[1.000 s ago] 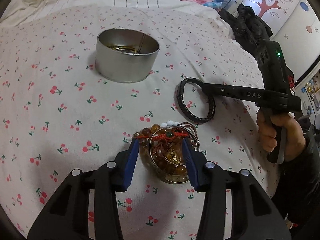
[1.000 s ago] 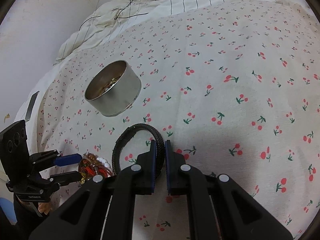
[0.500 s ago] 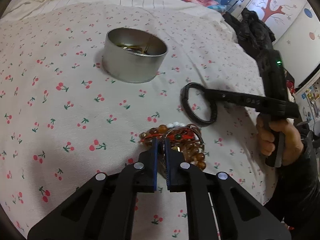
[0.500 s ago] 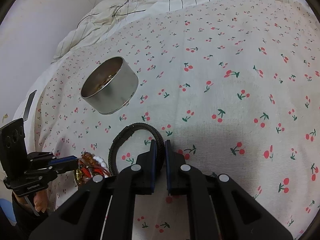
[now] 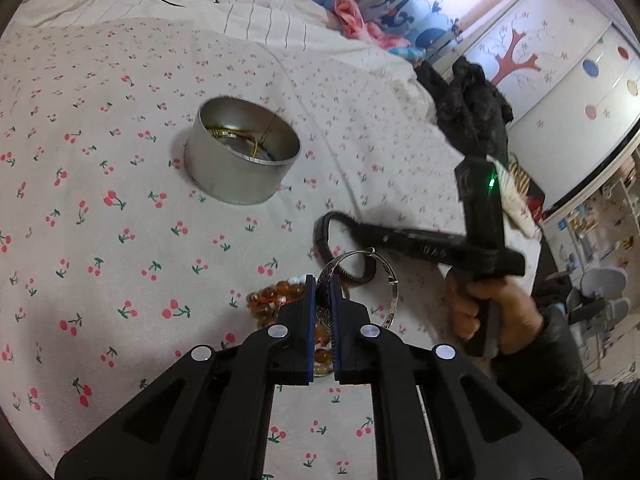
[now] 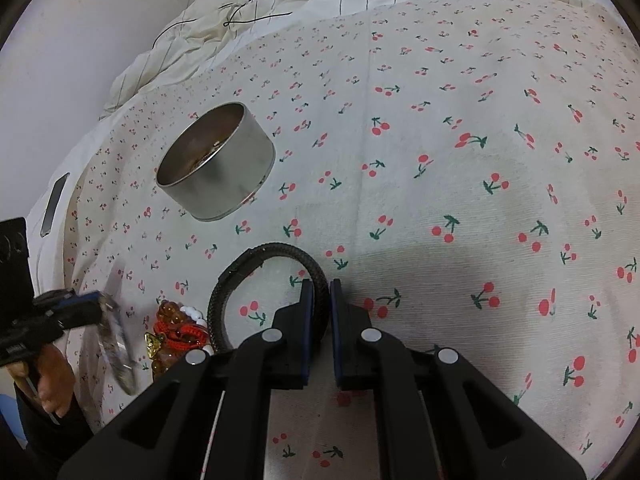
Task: Organize jewelry
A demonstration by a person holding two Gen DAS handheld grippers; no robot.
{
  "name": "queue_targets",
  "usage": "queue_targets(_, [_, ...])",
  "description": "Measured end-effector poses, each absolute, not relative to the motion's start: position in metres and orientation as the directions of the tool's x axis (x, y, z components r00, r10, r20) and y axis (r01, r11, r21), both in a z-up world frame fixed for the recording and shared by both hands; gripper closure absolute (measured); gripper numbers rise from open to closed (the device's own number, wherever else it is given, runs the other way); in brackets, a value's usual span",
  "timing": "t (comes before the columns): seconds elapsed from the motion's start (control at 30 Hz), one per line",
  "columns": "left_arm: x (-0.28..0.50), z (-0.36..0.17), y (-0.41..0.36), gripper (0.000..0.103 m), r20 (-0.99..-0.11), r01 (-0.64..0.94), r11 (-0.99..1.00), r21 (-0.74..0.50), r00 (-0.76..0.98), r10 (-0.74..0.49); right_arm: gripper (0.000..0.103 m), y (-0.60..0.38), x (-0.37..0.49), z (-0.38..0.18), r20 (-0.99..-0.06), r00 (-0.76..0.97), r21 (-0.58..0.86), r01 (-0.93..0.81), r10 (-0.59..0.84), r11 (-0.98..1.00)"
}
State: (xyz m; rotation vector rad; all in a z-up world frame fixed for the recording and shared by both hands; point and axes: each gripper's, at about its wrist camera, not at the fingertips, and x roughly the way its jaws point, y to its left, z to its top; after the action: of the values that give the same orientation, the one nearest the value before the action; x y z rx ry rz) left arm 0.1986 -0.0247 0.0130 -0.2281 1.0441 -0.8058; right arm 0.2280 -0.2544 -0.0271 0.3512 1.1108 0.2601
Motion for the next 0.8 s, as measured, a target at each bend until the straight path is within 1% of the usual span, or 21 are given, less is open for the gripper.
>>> queue_targets(0.13, [0.202,0.017,-0.022,0.098,-0.690,0.473,0.721,-0.506,0.281,-0.668,0.094,-0.252,0.227,-0.026,-0.824,0.435,0.386,-0.037,0.363,0.922])
queue_targets(0.27, [0.210,0.018,-0.018,0.098,-0.692,0.449,0.741,-0.499,0.308,-0.653,0.094,-0.254,0.226,-0.018,-0.803,0.463,0.405,-0.038,0.375,0.914])
queue_targets(0.53, [0.246,0.048,-0.018,0.097,-0.679,0.418,0.784,-0.459,0.404,-0.613,0.094,-0.278,0.224,0.008,-0.702,0.580,0.502,-0.010,0.414,0.865])
queue_targets(0.67, [0.276,0.048,-0.032,0.097,-0.709,0.396,0.819,-0.416,0.422,-0.565,0.094,-0.283,0.228,0.022,-0.661,0.631,0.515,-0.013,0.406,0.857])
queue_targets(0.8, [0.301,0.040,-0.044,0.097,-0.741,0.372,0.849,-0.375,0.429,-0.516,0.094,-0.284,0.234,0.027,-0.646,0.644,0.518,-0.023,0.409,0.855])
